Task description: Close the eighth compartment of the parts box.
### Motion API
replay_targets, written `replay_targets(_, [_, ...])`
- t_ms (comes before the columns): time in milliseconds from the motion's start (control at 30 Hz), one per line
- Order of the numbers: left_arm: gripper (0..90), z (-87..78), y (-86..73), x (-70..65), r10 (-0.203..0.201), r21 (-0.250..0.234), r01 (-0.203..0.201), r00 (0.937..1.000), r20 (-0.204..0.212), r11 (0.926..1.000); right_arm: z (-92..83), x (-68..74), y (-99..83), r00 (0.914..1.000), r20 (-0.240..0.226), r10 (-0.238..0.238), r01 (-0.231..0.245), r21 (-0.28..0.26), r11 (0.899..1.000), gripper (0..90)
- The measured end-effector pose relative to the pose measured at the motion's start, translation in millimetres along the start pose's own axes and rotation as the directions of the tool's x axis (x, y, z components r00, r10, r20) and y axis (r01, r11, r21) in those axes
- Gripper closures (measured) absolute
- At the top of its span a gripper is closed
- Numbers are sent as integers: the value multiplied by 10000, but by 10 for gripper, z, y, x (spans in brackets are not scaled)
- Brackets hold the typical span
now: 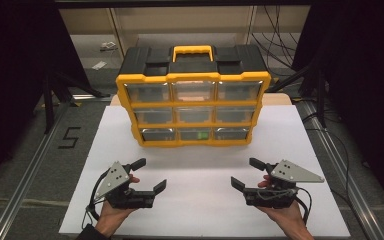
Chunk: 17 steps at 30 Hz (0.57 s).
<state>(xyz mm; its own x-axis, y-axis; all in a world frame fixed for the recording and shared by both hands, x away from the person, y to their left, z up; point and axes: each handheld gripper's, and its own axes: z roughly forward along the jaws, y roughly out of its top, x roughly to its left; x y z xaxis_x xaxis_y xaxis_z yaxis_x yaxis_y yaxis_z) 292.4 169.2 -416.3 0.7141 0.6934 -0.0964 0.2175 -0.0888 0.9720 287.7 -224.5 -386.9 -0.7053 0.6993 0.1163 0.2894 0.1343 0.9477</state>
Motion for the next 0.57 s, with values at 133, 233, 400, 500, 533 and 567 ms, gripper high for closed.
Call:
replay_targets(133, [68,4,-1,-1,-11,2,11,10000,8,10000,2,-8,2,10000,30,24,-24,-7,10000,158])
replay_targets(233, [68,5,-1,2,-6,16,6,10000,15,10000,1,-10,7,10000,19,17,-17,-70,10000,158])
replay_targets(400, [68,5,-1,2,-12,13,12,10000,12,10000,-1,-14,11,10000,15,13,-13,-97,10000,158])
replay_targets(500, [68,7,-1,3,-3,18,3,10000,1,10000,-3,-16,14,10000,15,17,-17,-95,10000,158])
replay_targets(533, [68,7,-1,4,-9,22,9,10000,0,10000,-3,-16,15,10000,10,25,-25,-107,9999,159])
replay_targets(567, [68,7,-1,6,-11,24,11,10000,-6,10000,-3,-17,16,10000,10,26,-26,-98,9999,159])
